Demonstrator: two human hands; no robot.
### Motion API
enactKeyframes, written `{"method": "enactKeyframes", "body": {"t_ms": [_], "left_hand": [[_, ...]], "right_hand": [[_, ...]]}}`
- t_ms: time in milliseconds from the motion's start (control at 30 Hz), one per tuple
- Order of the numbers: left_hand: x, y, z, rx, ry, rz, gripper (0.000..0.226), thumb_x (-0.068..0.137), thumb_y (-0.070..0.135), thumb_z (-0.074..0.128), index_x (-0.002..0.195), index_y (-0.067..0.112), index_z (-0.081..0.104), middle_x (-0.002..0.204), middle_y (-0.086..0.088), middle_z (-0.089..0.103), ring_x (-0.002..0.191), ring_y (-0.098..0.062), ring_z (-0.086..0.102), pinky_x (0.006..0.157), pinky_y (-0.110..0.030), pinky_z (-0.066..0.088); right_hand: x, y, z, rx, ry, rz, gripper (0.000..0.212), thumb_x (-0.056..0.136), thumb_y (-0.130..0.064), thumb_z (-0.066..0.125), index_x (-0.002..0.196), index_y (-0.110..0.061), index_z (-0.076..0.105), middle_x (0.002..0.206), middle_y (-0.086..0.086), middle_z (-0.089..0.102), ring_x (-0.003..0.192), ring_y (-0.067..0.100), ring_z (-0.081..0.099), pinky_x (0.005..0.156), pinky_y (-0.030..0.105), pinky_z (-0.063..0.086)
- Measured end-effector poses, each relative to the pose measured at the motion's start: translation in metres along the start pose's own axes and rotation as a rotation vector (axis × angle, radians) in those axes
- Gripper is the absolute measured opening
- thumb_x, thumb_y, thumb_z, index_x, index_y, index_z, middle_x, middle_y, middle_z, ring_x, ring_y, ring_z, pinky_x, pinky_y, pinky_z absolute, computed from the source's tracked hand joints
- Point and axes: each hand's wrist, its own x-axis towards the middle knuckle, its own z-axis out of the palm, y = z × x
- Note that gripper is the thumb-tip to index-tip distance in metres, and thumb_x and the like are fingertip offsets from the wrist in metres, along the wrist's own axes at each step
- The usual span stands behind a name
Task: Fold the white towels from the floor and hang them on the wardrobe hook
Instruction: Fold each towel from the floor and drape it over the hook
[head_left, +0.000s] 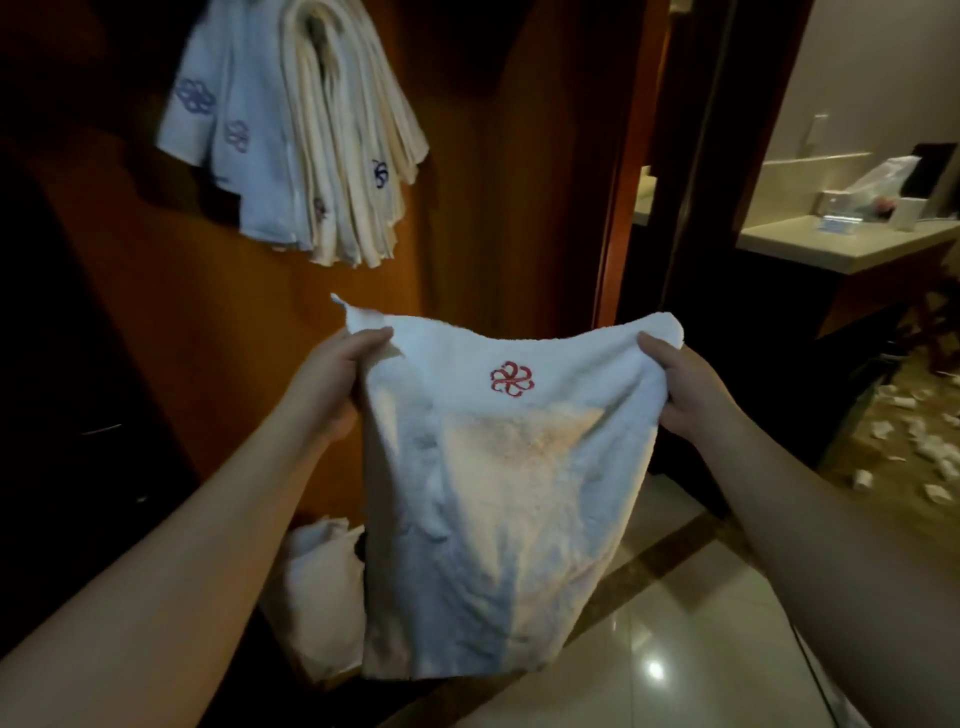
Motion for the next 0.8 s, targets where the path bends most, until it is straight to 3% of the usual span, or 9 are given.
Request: {"method": "enactKeyframes", "body": {"t_ms": [133,267,400,533,633,800], "left_hand": [[-0.011,0.010,-0.046,0.011,0.034,0.048,0.034,0.087,0.011,0.065,0.121,0.016,0.068,0.113,-0.007,0.075,0.098,-0.022,0.074,0.076,-0.031,0.059],[-0.023,0.015,-0.078,0.122,0.058,0.044,0.040,0.082,0.012,0.071,0.121,0.020,0.068,0.113,-0.005,0.076,0.099,-0.023,0.074,0.077,-0.036,0.056],[-0.025,0.015,-0.091,0.227,0.066,-0.001,0.034,0.082,0.007,0.071,0.113,0.020,0.067,0.105,-0.005,0.077,0.088,-0.021,0.076,0.065,-0.032,0.057],[-0.025,0.008,-0.101,0.297,0.078,-0.070,0.027,0.086,0.022,0.075,0.113,0.020,0.073,0.104,-0.004,0.078,0.096,-0.022,0.075,0.075,-0.037,0.054],[-0.027,0.004,-0.105,0.261,0.167,-0.080,0.021,0.089,0.035,0.074,0.105,0.021,0.075,0.097,0.001,0.079,0.090,-0.017,0.075,0.074,-0.035,0.052],[-0.027,-0.003,-0.108,0.172,0.319,-0.060,0.029,0.087,0.041,0.075,0.102,0.016,0.074,0.092,0.004,0.078,0.089,-0.019,0.071,0.072,-0.034,0.050]], "right_hand": [[0.001,0.008,0.005,-0.062,-0.003,-0.026,0.052,0.093,-0.028,0.073,0.139,-0.012,0.056,0.124,0.013,0.070,0.106,0.029,0.073,0.079,0.043,0.061],[0.002,0.015,0.010,-0.123,-0.034,-0.053,0.046,0.099,-0.027,0.065,0.142,-0.015,0.054,0.128,0.010,0.069,0.113,0.030,0.068,0.094,0.050,0.055],[-0.005,0.022,0.021,-0.174,-0.003,-0.044,0.042,0.097,-0.032,0.068,0.136,-0.022,0.058,0.124,0.006,0.070,0.109,0.026,0.069,0.087,0.044,0.057],[-0.011,0.028,0.028,-0.178,-0.032,-0.034,0.036,0.095,-0.036,0.069,0.129,-0.024,0.061,0.124,0.007,0.070,0.109,0.026,0.071,0.088,0.044,0.058],[-0.013,0.031,0.029,-0.196,-0.017,-0.033,0.037,0.098,-0.036,0.066,0.130,-0.020,0.060,0.122,0.007,0.071,0.108,0.026,0.071,0.096,0.049,0.056],[-0.017,0.038,0.026,-0.278,0.057,0.001,0.029,0.097,-0.040,0.067,0.118,-0.021,0.068,0.117,0.007,0.074,0.103,0.024,0.073,0.092,0.046,0.057]]}}
